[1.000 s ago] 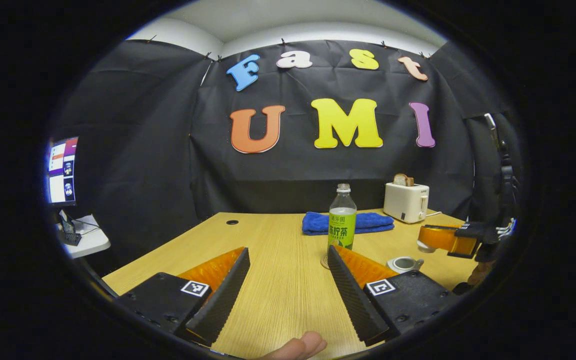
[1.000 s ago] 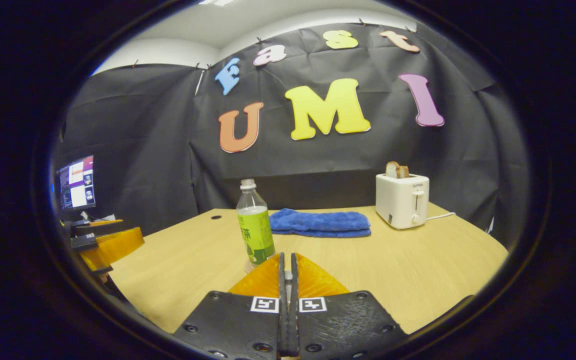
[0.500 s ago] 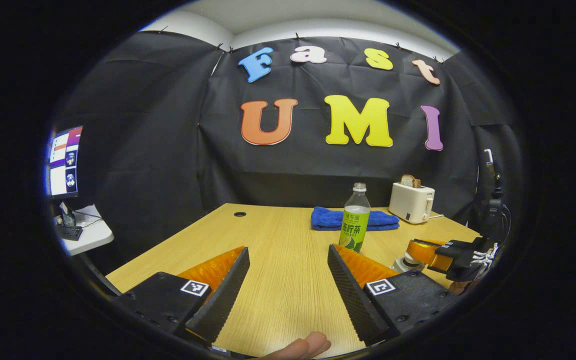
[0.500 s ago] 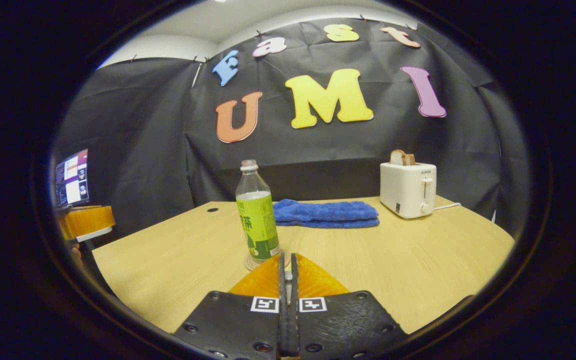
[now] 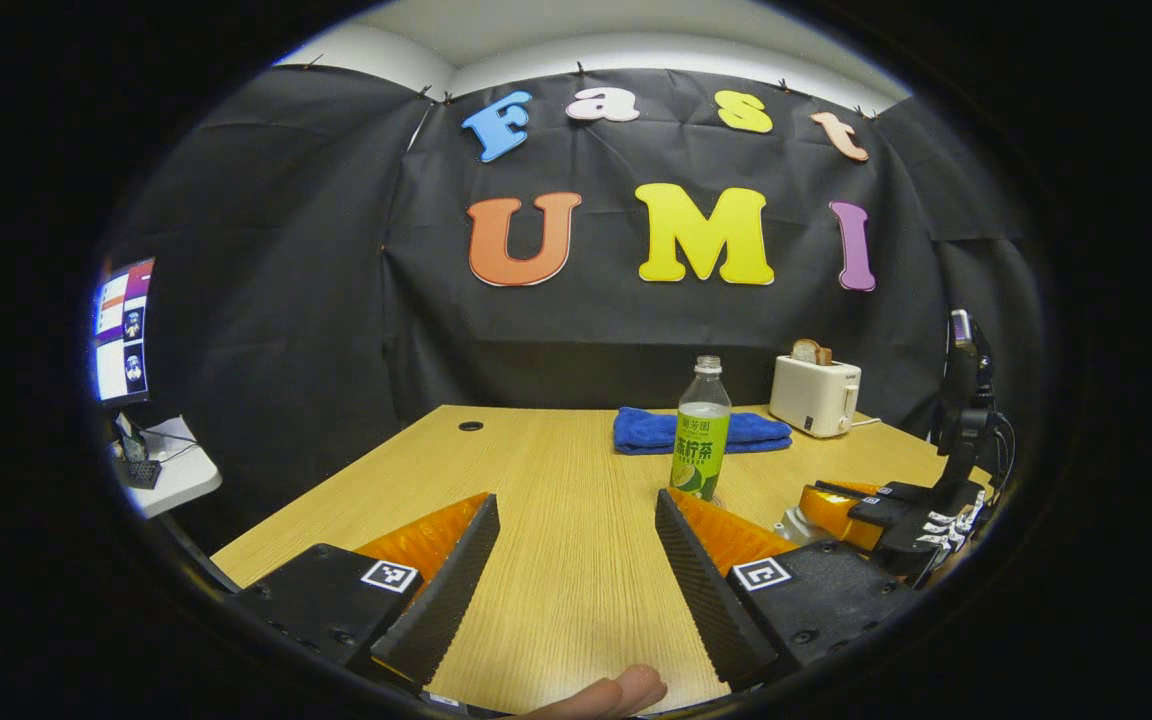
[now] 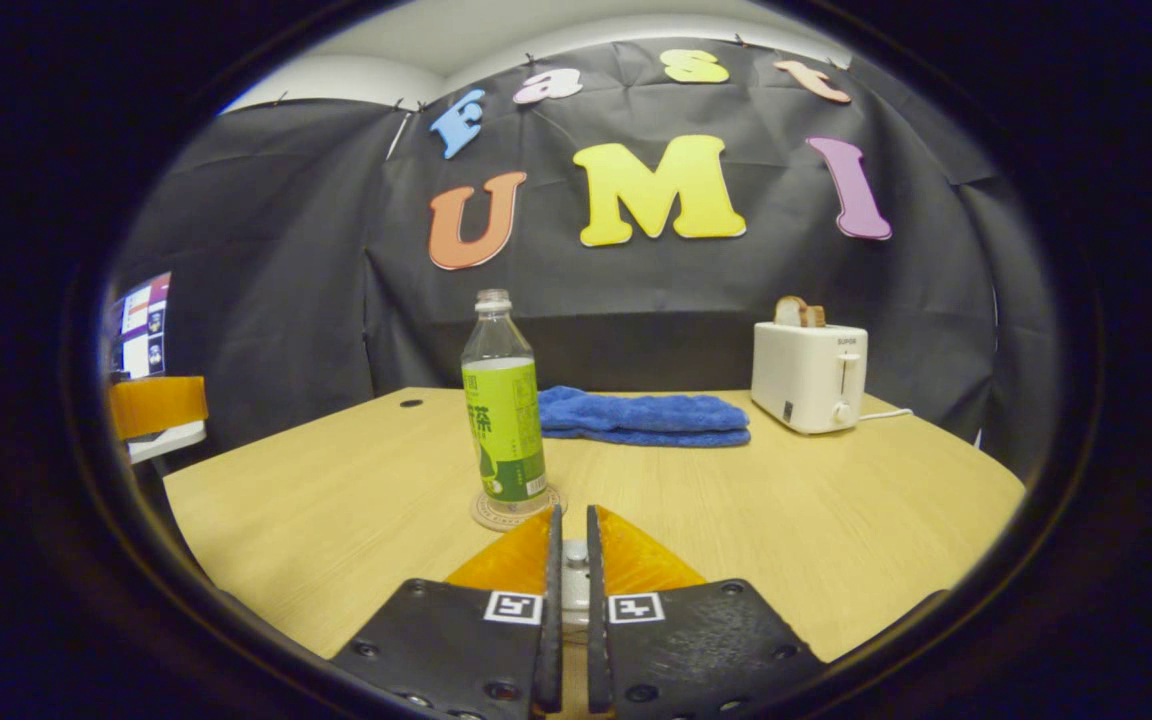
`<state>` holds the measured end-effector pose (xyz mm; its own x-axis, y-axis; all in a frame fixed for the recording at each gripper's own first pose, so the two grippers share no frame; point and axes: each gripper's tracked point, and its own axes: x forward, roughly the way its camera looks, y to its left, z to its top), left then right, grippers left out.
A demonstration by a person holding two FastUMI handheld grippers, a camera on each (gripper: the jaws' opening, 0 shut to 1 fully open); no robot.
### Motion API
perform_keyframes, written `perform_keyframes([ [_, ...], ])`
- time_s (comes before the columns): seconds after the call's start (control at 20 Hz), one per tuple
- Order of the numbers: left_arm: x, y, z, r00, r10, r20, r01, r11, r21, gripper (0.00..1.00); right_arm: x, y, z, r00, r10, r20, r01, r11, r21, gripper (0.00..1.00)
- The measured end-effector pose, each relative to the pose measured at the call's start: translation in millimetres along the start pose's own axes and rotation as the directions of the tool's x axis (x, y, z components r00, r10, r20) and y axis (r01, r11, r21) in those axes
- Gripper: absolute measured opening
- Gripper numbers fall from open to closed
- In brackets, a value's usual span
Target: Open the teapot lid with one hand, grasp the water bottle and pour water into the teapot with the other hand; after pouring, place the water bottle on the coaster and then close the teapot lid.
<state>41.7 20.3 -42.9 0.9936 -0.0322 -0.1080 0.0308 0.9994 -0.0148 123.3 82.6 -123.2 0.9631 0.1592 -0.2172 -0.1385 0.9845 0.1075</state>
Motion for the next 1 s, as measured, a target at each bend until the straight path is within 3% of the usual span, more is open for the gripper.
perform_keyframes([
  [0.15,-1,-2,-2,1.0,-0.011,-0.007,0.011,1.0,-0.002,0.98,-6,0,1,1.0,-0.016,-0.009,0.016,1.0,-0.017,0.39],
  [0.2,-1,-2,-3,1.0,-0.01,-0.008,0.01,1.0,0.0,0.98,-8,-1,2,1.0,-0.023,-0.007,0.022,0.999,-0.026,0.39],
  [0.25,-1,-2,-2,1.0,-0.01,-0.009,0.01,1.0,0.001,0.98,-12,1,5,1.0,-0.021,-0.004,0.021,0.999,-0.031,0.49],
  [0.3,-1,-1,-2,1.0,-0.011,-0.007,0.011,1.0,-0.002,0.98,-15,3,8,1.0,-0.018,0.0,0.018,0.999,-0.034,0.53],
  [0.35,-2,-1,-1,1.0,-0.013,-0.007,0.013,1.0,-0.007,0.98,-20,5,11,1.0,-0.014,0.003,0.014,0.999,-0.04,0.64],
  [0.4,-2,-1,0,1.0,-0.015,-0.007,0.015,1.0,-0.011,0.98,-25,7,17,1.0,-0.01,0.014,0.01,0.999,-0.047,0.69],
  [0.45,-2,0,0,1.0,-0.013,-0.005,0.013,1.0,-0.012,0.98,-31,7,23,1.0,-0.014,0.028,0.016,0.998,-0.053,0.83],
  [0.5,-2,1,1,1.0,-0.011,-0.004,0.011,1.0,-0.009,0.98,-38,8,29,0.999,-0.013,0.042,0.016,0.998,-0.06,0.87],
  [0.7,-7,2,7,1.0,0.005,0.011,-0.006,0.999,0.032,0.98,-76,5,66,0.993,-0.023,0.113,0.03,0.998,-0.056,0.94],
  [0.9,-11,1,11,0.999,0.045,0.026,-0.047,0.996,0.077,0.98,-112,-18,90,0.984,-0.066,0.163,0.078,0.995,-0.067,0.94],
  [1.0,-12,-12,9,1.0,0.023,0.019,-0.025,0.996,0.087,0.98,-128,-33,92,0.982,-0.089,0.168,0.105,0.991,-0.085,0.94],
])
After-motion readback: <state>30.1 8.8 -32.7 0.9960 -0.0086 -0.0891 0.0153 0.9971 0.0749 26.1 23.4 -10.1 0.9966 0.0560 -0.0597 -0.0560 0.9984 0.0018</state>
